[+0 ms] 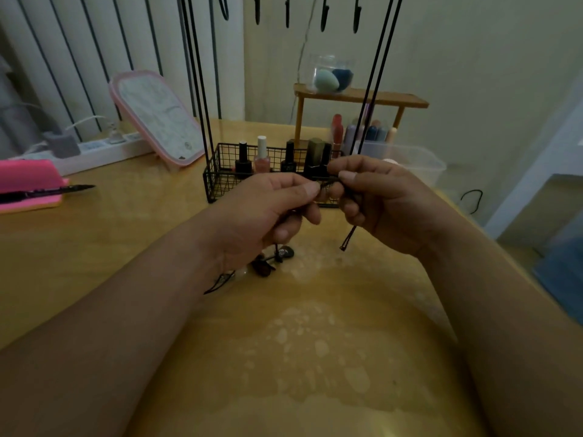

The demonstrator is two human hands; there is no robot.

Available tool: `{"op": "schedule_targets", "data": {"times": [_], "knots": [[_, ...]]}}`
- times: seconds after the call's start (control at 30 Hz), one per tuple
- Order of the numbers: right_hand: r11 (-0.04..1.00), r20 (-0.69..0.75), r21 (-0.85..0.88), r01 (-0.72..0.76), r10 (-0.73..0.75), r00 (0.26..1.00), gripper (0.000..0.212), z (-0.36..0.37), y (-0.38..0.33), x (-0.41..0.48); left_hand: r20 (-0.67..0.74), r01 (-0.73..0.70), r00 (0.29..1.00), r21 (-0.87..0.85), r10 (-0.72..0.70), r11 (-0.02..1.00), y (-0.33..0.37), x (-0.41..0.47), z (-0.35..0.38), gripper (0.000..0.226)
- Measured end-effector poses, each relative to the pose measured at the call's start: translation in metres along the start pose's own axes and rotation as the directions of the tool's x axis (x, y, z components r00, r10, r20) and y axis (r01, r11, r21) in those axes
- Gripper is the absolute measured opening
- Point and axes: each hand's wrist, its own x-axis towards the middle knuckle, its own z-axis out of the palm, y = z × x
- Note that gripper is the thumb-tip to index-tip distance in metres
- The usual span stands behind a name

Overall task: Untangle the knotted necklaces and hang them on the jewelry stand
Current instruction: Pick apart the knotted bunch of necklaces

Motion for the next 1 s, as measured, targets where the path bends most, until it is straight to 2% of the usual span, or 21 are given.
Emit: {"op": "schedule_targets", "data": {"times": [0.2,0.3,0.37,0.47,0.57,0.67,0.83,1.0], "knots": [[0.995,-0.179,-0.101,-0.022,0.004,0.984,0.015,0.002,0.005,0.002,0.065,0.039,0.997,-0.067,-0.035,0.997,0.001,-0.002,-0.001,0.029],[0.941,-0.302,-0.339,0.018,-0.127,0.945,0.015,0.006,0.009,0.003,0.007,0.029,1.000,-0.077,-0.029,0.997,-0.001,-0.001,0.002,0.023],[0.877,-0.329,-0.476,0.063,-0.245,0.912,0.013,0.012,0.009,0.003,-0.054,0.010,0.998,-0.073,-0.014,0.997,-0.004,0.000,0.001,0.017],[0.793,-0.242,-0.592,0.142,-0.343,0.908,0.005,0.023,0.004,-0.002,-0.124,-0.005,0.992,-0.077,-0.005,0.997,-0.007,0.003,-0.003,0.016],[0.690,-0.119,-0.707,0.157,-0.335,0.935,0.011,0.034,0.007,-0.004,-0.174,-0.031,0.985,-0.058,0.021,0.998,-0.010,0.004,-0.005,0.019],[0.599,-0.129,-0.790,0.134,-0.375,0.918,0.009,0.038,0.015,-0.001,-0.220,-0.047,0.974,0.007,0.047,0.999,-0.010,0.004,-0.005,0.022],[0.576,-0.147,-0.810,0.110,-0.381,0.913,0.005,0.037,0.016,0.000,-0.240,-0.048,0.969,0.066,0.063,0.997,-0.010,0.003,-0.005,0.024],[0.605,-0.111,-0.780,0.161,-0.386,0.916,0.003,0.040,0.013,-0.002,-0.225,-0.061,0.971,0.096,0.081,0.994,-0.010,0.004,-0.005,0.019]]}}
